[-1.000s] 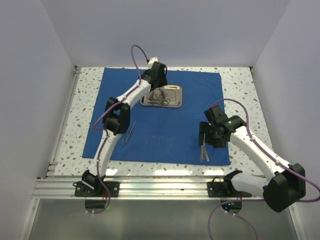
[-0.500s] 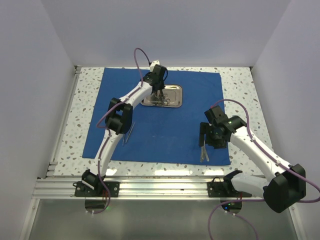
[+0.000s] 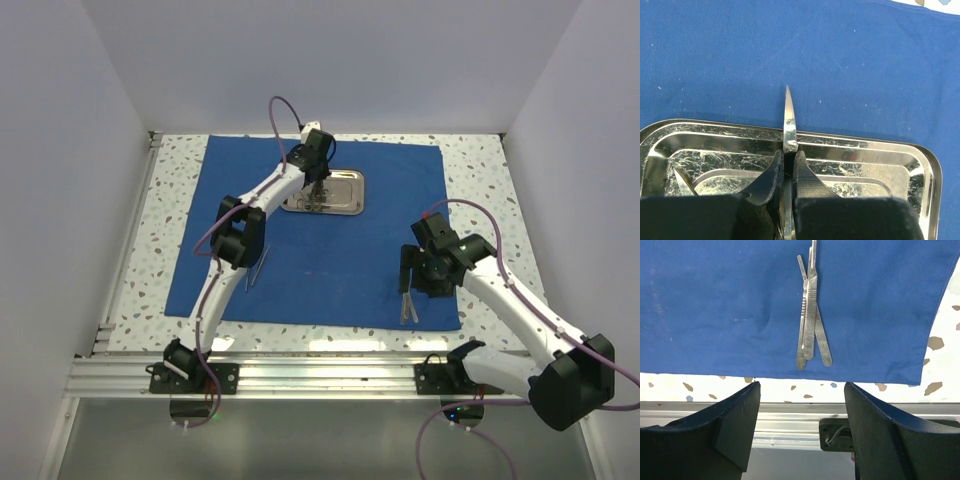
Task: Open and lay out the surgical kit
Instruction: Pick up the medical item from the container, then place the medical item in the surgical kit.
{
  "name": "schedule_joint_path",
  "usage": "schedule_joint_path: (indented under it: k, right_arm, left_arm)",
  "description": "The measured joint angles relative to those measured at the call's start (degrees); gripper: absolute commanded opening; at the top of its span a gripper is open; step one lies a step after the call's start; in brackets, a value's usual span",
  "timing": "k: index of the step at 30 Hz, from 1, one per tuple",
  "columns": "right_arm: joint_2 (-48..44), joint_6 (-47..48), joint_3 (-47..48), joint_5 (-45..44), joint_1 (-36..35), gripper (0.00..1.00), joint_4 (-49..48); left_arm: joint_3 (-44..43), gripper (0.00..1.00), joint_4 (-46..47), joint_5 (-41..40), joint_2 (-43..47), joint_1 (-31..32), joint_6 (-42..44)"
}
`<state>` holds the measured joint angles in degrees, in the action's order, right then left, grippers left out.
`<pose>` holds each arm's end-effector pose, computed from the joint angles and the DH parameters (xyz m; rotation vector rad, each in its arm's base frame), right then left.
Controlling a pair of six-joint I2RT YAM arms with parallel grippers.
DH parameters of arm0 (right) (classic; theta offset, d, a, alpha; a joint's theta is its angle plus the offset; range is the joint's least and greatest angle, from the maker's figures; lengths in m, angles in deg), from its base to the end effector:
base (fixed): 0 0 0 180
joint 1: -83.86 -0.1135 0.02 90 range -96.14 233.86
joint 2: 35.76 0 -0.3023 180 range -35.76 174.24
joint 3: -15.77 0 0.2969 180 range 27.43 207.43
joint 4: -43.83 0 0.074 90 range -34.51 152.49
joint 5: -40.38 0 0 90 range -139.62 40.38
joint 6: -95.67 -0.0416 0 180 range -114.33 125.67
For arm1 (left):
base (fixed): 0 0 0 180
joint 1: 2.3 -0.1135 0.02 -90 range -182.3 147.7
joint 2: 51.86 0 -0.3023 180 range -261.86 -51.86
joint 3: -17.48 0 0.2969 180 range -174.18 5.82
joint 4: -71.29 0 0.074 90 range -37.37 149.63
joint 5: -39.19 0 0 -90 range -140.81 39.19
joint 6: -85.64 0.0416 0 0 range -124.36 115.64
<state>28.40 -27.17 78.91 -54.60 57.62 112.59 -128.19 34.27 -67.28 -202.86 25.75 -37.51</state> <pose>0.2034 0.0962 0.2720 0.1821 2.7830 0.1397 0.5917 -0.3019 0.1558 -0.2469 2.2701 -0.2284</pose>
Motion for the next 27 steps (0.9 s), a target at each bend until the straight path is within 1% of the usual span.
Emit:
schedule_joint_path:
  k: [9, 12, 15, 18, 21, 24, 26, 27]
  right_arm:
    - [-2.01, 0.02, -0.46, 0.24, 0.00, 0.71, -0.13]
    - [-2.51, 0.11, -0.74, 0.55, 0.00, 0.70, -0.22]
    - [-2.80, 0.31, -1.11, 1.38, 0.00, 0.70, -0.37]
    - [-2.84, 0.48, -1.18, 1.86, 0.00, 0.70, -0.72]
    - [-2.84, 0.63, -1.31, 2.36, 0.00, 0.70, -1.01]
    - [-2.82, 0.92, -1.36, 3.08, 0.00, 0.70, -1.16]
    - [-2.84, 0.98, -1.38, 3.26, 0.00, 0.70, -1.22]
    - [-2.84, 1.01, -1.38, 3.28, 0.00, 0.70, -1.22]
  left_arm:
    - [1.77, 0.00, -1.95, 1.46, 2.99, 0.00, 0.26]
    - [2.10, 0.00, -2.19, 1.68, 5.57, 0.00, 0.79]
    - [4.72, 0.00, -2.05, 1.88, 10.05, 0.00, 0.87]
    - [10.91, 0.00, -1.97, 2.40, 17.09, 0.09, 0.70]
    - [20.50, 0.00, -1.31, 2.73, 25.16, 1.14, 0.00]
    - [32.48, 0.00, -1.51, 2.38, 32.83, 4.37, -2.03]
    - [44.76, 0.00, 0.90, 2.62, 38.86, 8.50, -4.48]
    - [49.11, 0.00, 1.11, 2.89, 40.72, 10.08, -5.49]
